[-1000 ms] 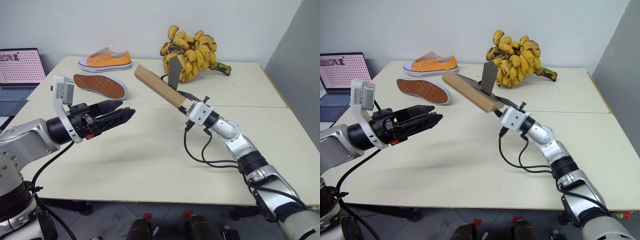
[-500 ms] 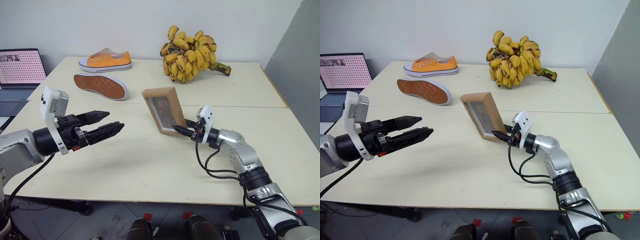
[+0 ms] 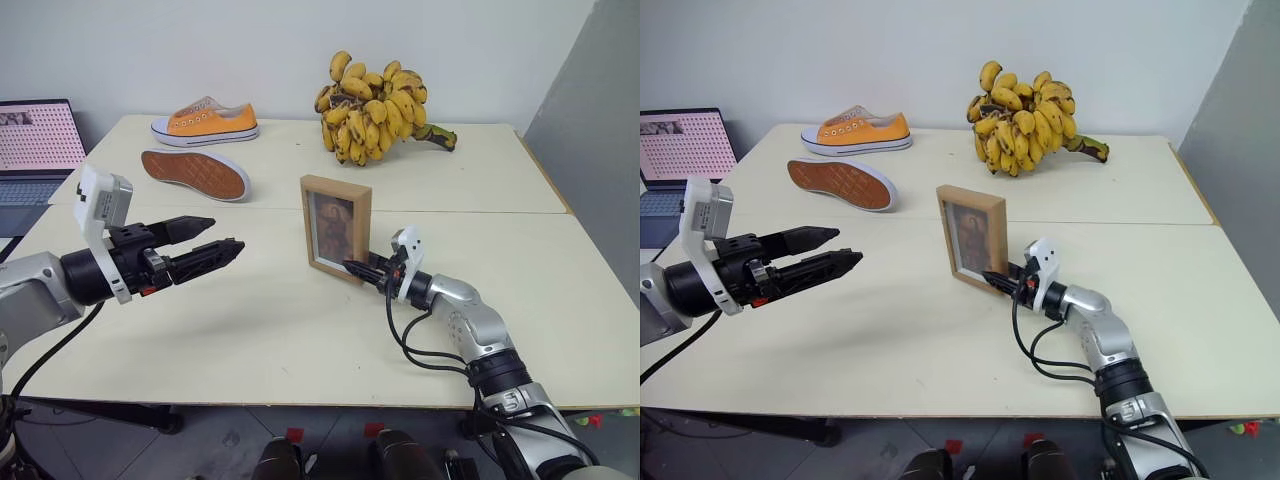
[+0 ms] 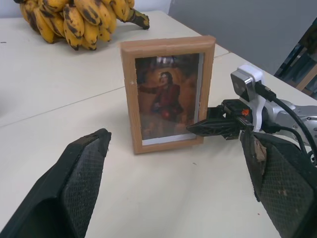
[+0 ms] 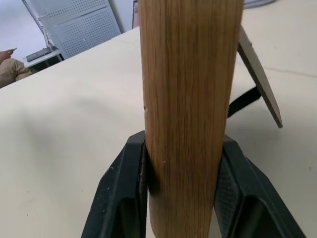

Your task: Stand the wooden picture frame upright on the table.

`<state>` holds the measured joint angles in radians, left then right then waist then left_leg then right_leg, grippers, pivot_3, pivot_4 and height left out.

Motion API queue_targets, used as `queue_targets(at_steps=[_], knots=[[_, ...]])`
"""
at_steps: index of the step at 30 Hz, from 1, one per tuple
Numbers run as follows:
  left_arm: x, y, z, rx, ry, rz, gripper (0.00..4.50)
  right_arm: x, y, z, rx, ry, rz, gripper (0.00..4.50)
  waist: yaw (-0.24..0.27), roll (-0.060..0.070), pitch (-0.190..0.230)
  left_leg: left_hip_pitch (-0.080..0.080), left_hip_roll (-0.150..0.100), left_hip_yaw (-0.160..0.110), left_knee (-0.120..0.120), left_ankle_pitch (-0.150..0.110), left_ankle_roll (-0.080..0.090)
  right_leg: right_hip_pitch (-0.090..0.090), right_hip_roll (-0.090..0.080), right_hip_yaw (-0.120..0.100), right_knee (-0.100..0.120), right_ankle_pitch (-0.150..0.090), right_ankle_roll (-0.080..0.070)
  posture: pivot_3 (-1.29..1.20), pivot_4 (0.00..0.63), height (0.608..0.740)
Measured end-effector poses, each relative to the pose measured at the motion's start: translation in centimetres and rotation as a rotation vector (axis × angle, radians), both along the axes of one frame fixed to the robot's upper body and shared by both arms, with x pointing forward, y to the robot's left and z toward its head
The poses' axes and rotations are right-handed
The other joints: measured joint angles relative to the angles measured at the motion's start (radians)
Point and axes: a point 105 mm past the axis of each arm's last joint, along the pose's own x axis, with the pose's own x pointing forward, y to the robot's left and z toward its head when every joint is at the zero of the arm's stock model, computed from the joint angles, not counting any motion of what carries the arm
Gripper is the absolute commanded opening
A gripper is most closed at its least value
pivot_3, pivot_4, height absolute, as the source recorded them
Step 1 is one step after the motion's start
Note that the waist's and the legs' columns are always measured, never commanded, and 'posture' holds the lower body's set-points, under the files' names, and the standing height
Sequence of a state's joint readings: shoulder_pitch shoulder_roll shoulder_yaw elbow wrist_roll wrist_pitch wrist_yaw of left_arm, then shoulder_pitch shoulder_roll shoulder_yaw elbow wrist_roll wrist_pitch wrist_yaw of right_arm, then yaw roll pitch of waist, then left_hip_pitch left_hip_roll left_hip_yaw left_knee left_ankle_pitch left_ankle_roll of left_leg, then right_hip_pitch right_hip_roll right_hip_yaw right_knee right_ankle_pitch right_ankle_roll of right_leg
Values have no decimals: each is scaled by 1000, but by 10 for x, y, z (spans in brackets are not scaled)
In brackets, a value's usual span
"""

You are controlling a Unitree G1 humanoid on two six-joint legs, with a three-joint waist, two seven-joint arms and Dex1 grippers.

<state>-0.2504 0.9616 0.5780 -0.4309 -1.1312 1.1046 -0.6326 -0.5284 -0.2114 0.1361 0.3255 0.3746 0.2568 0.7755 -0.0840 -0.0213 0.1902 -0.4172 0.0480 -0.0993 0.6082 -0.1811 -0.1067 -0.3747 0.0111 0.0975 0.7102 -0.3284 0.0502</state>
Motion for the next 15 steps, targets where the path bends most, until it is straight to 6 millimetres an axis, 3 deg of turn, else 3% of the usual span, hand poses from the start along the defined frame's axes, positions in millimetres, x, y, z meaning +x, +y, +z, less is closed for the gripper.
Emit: queue_targets(at_steps=[15], knots=[[3, -5, 0, 15, -16, 3, 4447, 0, -5, -9, 34, 41, -41, 1652, 1, 0, 0, 0, 0, 0, 0, 0, 0, 1, 0, 0, -1, -1, 1, 0, 150, 740]])
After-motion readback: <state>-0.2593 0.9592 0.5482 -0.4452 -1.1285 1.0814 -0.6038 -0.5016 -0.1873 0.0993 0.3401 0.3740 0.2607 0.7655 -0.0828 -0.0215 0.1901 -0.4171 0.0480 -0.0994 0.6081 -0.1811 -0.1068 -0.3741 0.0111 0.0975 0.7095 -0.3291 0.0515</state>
